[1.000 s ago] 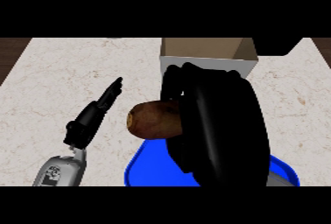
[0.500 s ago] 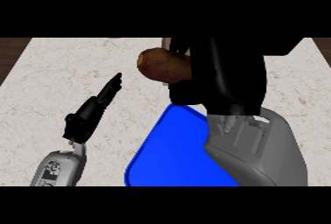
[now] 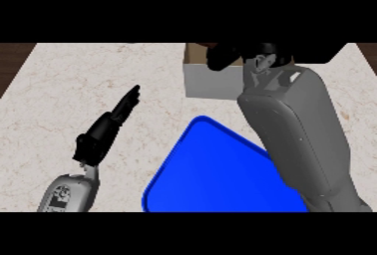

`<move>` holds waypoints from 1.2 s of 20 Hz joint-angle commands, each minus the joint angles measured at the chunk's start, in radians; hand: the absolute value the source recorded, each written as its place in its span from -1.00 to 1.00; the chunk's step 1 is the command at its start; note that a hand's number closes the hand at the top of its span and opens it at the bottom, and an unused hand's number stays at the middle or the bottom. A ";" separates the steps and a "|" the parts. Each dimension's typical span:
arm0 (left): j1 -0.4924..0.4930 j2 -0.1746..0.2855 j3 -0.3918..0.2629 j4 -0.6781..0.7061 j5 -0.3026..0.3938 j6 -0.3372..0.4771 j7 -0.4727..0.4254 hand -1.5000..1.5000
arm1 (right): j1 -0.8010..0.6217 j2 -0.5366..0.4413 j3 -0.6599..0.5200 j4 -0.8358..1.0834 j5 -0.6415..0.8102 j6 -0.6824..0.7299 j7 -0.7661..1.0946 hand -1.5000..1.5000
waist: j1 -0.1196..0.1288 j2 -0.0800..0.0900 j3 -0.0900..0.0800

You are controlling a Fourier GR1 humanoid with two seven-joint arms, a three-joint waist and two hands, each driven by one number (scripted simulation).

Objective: Pick the sweet potato from the tray and place it in the cardboard box

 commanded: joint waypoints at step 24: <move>-0.014 -0.025 0.008 0.037 -0.029 0.004 -0.034 0.00 | -0.067 0.035 -0.350 0.730 -0.219 -0.514 -0.445 -1.00 | 0.011 0.007 0.001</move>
